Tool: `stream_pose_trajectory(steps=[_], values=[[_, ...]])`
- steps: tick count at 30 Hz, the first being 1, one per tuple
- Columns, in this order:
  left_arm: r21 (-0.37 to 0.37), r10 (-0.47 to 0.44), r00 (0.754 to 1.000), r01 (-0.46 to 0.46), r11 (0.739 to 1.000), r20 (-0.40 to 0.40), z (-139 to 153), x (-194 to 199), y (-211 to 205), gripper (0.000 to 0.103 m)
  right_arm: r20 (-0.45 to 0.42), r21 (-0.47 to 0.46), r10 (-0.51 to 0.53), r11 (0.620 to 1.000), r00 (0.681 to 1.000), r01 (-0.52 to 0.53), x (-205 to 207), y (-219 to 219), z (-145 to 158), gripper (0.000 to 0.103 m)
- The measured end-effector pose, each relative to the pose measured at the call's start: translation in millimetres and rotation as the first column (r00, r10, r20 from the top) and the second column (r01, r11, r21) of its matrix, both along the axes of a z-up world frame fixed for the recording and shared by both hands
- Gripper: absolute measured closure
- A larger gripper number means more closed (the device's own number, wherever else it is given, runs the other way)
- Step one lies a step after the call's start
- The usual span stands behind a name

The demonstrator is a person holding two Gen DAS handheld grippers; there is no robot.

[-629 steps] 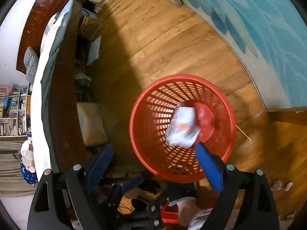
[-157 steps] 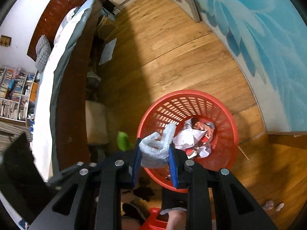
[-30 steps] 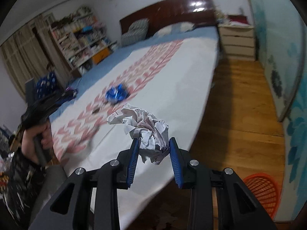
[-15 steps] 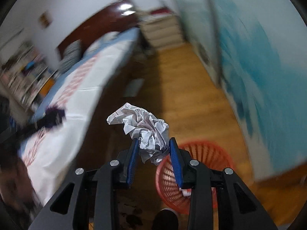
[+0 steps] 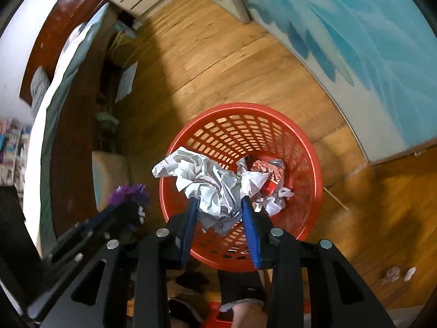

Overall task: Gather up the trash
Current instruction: 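Carry both items to the red basket and open both tools to drop them, then return both open tools to the remaining trash on the bed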

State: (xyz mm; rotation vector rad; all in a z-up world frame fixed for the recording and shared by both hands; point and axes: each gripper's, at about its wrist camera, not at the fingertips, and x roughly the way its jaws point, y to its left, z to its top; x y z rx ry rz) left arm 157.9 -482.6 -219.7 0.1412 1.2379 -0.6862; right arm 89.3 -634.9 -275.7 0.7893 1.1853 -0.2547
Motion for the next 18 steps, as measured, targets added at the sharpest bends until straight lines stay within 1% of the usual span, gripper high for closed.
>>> stream_pose_trajectory(steps=[1, 5, 7, 8, 9, 11, 12, 14, 16, 18], values=[[0.005, -0.002, 1.0, 0.002, 1.0, 0.004, -0.6, -3.5, -0.8, 0.081, 0.0, 0.015, -0.025, 1.0, 1.0, 0.025, -1.1, -7.5, -1.0, 0.069], [0.029, -0.024, 1.0, 0.024, 0.999, 0.019, -1.4, -10.5, -8.0, 0.081, 0.005, 0.032, -0.04, 0.999, 0.999, 0.04, 0.5, -9.6, -4.8, 0.069], [0.036, -0.03, 0.999, 0.029, 0.999, 0.027, -0.1, -11.8, -8.6, 0.079, 0.008, 0.029, -0.039, 0.999, 0.999, 0.039, 1.7, -9.2, -3.5, 0.066], [0.043, -0.028, 0.999, 0.027, 0.999, 0.032, 0.5, -12.4, -8.6, 0.076, 0.01, 0.024, -0.044, 0.999, 0.999, 0.044, 2.7, -9.0, -2.0, 0.062], [0.046, -0.018, 0.999, 0.016, 0.999, 0.04, 2.9, -13.2, -7.0, 0.072, 0.012, 0.012, -0.058, 0.998, 0.998, 0.058, 1.8, -9.5, -0.1, 0.053], [0.038, -0.005, 0.999, 0.003, 0.999, 0.049, 7.2, -14.0, -2.1, 0.039, 0.027, 0.004, -0.102, 0.995, 0.994, 0.102, -3.1, -13.8, 6.1, 0.04], [0.033, -0.003, 0.998, 0.001, 0.999, 0.059, 10.3, -14.7, 0.4, 0.035, 0.035, -0.005, -0.122, 0.993, 0.992, 0.122, -4.7, -15.8, 9.8, 0.04], [0.041, -0.012, 0.996, 0.008, 0.999, 0.087, 19.5, -16.1, 6.0, 0.034, 0.044, -0.02, -0.132, 0.991, 0.99, 0.133, -4.2, -17.4, 15.6, 0.04], [0.044, -0.019, 0.995, 0.015, 0.999, 0.097, 27.8, -15.6, 11.4, 0.034, 0.059, -0.024, -0.133, 0.991, 0.989, 0.135, -1.9, -15.8, 20.6, 0.04], [0.046, -0.019, 0.991, 0.013, 0.999, 0.131, 45.8, -15.9, 23.4, 0.034, 0.067, -0.027, -0.122, 0.992, 0.99, 0.124, 1.7, -13.1, 23.3, 0.04]])
